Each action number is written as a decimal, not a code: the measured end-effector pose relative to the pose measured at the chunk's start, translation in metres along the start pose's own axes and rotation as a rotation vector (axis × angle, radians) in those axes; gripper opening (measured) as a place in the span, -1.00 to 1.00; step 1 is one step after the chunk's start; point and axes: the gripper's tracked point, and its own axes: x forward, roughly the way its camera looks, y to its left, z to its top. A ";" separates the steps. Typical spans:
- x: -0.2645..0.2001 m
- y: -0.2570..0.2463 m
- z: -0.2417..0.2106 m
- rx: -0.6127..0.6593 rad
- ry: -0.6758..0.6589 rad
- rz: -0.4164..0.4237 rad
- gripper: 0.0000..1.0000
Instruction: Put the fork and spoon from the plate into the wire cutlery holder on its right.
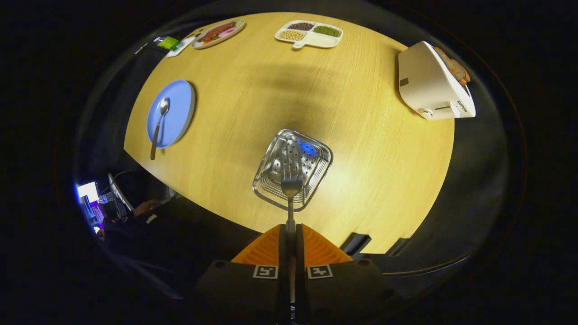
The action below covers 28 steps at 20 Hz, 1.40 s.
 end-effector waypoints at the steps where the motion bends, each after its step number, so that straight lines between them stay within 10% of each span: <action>1: 0.004 -0.004 -0.001 -0.010 0.046 -0.006 -0.83; 14: 0.031 -0.011 0.026 0.002 0.300 -0.042 -0.76; 28: -0.037 0.050 0.066 0.015 -0.142 0.136 -0.66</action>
